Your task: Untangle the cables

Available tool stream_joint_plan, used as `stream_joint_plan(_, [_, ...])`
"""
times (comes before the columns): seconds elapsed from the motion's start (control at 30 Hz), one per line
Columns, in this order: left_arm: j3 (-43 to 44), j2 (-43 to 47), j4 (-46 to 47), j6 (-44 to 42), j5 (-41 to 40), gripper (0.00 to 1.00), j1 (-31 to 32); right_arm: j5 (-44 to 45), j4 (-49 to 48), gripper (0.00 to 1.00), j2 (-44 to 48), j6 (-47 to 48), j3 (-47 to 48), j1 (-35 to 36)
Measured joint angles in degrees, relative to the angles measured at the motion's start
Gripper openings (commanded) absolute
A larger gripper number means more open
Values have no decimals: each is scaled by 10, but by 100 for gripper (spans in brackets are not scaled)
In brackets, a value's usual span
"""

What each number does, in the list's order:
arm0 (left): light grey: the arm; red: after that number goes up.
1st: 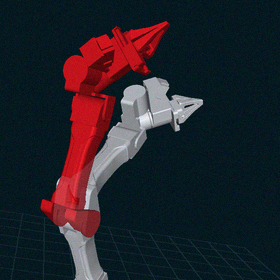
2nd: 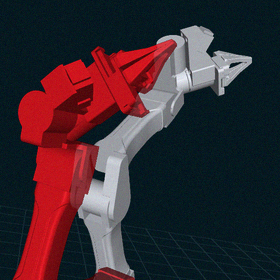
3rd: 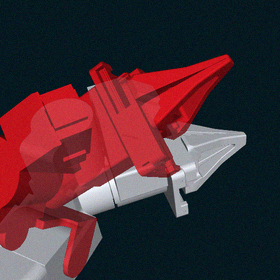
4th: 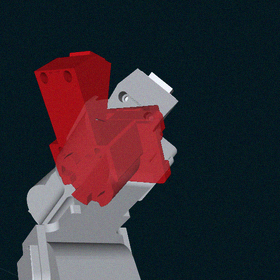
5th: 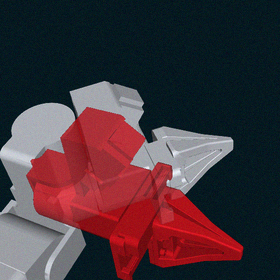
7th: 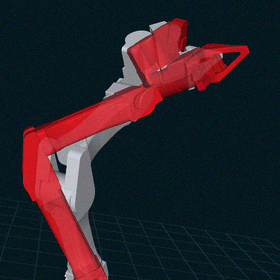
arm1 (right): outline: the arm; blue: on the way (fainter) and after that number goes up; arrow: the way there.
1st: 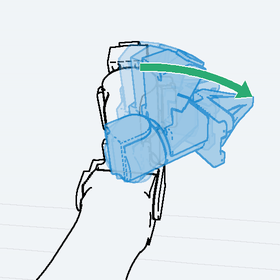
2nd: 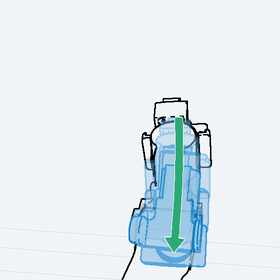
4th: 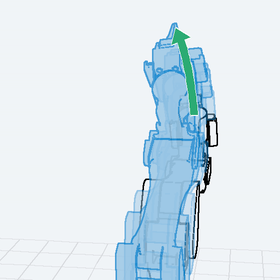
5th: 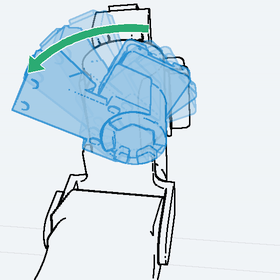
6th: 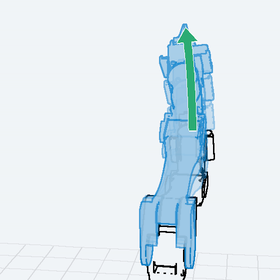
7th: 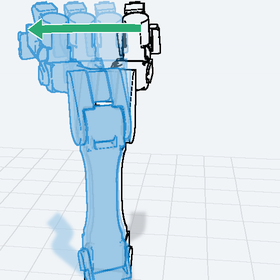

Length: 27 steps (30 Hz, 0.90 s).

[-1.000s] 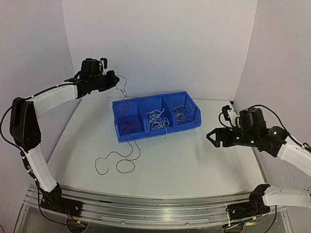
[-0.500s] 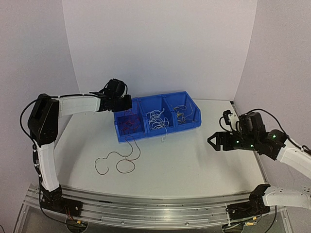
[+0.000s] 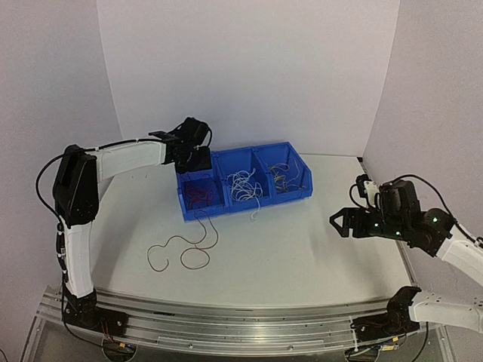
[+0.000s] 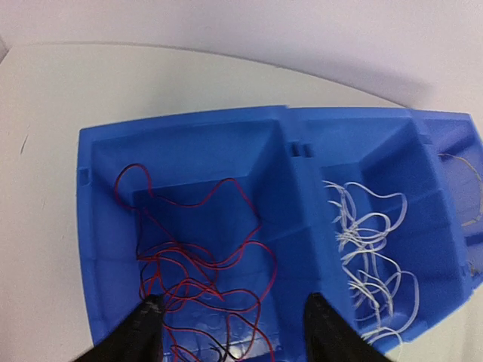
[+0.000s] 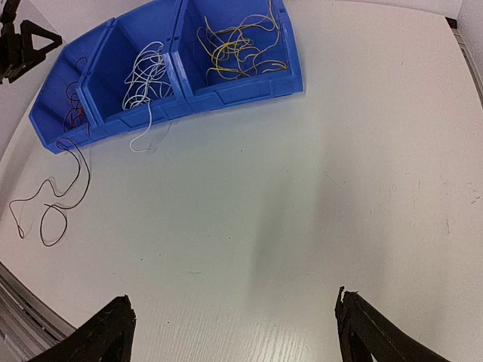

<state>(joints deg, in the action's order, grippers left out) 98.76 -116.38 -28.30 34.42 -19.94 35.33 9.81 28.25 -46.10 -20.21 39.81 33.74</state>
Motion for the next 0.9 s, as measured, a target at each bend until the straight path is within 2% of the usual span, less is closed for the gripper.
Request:
stream_joint_plan(0.07, [26,6,-5,-8,-3,84,17,1,2,90,1,-3,0,0])
stream_joint_plan(0.13, [32,20,-12,-17,-1,97,30,1,2,90,2,-5,0,0])
stream_joint_plan(0.33, [-3,122,-58,-25,-4,100,65,1,4,90,14,-10,-5,0])
stream_joint_plan(0.53, [-202,329,-69,-27,37,100,131,-2,6,90,16,-10,-6,0])
stream_joint_plan(0.63, [-306,407,-86,5,53,100,144,-8,7,90,15,-9,-6,0])
stream_joint_plan(0.77, [-403,445,-152,80,46,100,136,-15,8,90,6,-9,-8,0])
stream_joint_plan(0.9, [-480,462,-152,131,48,100,135,-24,12,90,-8,-8,-10,0])
